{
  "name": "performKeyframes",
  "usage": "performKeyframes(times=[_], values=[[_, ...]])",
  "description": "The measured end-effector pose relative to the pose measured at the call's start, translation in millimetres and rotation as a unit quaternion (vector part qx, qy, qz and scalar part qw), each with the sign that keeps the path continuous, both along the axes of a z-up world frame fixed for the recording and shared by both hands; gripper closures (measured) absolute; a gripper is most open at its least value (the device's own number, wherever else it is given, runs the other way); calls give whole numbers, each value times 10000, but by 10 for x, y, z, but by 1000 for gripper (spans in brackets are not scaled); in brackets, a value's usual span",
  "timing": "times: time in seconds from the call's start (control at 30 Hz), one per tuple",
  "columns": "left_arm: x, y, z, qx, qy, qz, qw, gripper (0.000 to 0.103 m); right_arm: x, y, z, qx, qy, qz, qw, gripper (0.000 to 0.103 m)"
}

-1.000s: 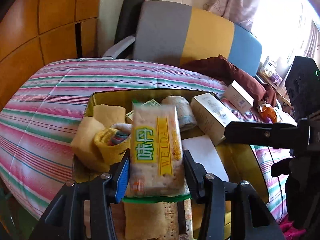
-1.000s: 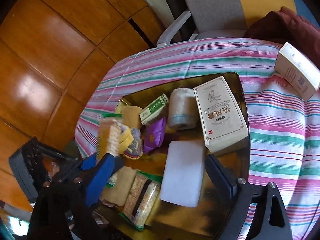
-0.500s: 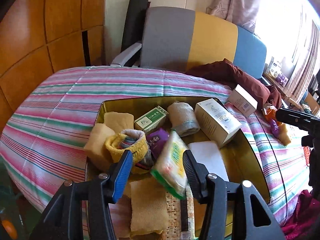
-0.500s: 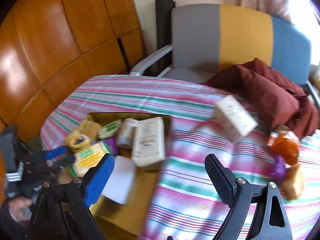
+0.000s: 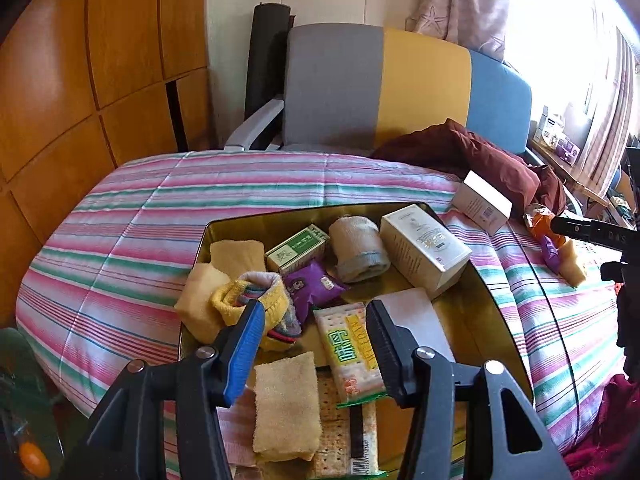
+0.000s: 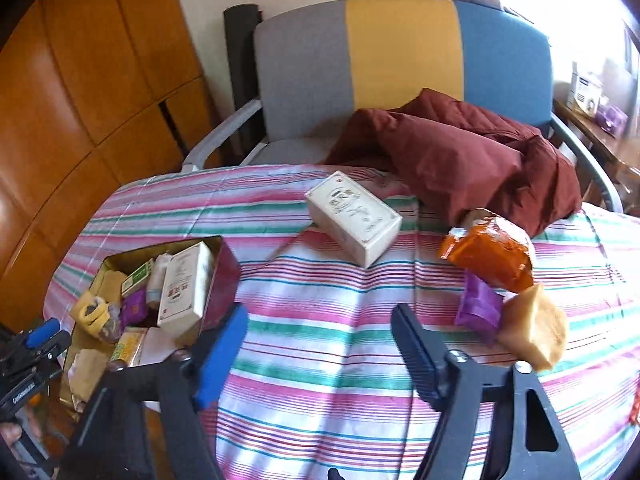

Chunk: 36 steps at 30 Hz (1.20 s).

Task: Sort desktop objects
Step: 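Move both grippers back to the loose items, right gripper toward the tan sponge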

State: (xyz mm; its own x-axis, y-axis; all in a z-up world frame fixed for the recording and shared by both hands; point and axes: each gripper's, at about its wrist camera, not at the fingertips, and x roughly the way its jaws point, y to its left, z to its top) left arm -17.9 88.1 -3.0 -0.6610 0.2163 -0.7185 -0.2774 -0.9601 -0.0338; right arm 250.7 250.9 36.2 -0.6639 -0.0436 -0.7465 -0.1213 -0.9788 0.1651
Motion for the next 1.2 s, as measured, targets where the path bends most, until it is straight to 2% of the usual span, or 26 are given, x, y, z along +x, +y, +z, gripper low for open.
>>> performKeyframes(times=[0.37, 0.5, 0.63, 0.73, 0.97, 1.2], values=[[-1, 274, 89, -97, 83, -364, 9993, 49, 114, 427, 88, -281, 127, -597, 9977, 33], [-20, 393, 87, -118, 65, -504, 9986, 49, 181, 639, 98, -405, 318, -877, 9948, 33], [-33, 578, 90, -179, 54, -712, 9973, 49, 266, 815, 115, -187, 604, -1129, 9916, 33], [-29, 725, 103, -187, 67, -887, 9959, 49, 315, 946, 129, -215, 698, -1388, 9876, 31], [-14, 1093, 118, -173, 12, -1310, 9912, 49, 360, 1269, 67, -424, 410, -1857, 9808, 29], [-8, 1423, 58, -64, -208, -1735, 9846, 49, 444, 1634, -106, -790, -83, -2448, 9663, 30]])
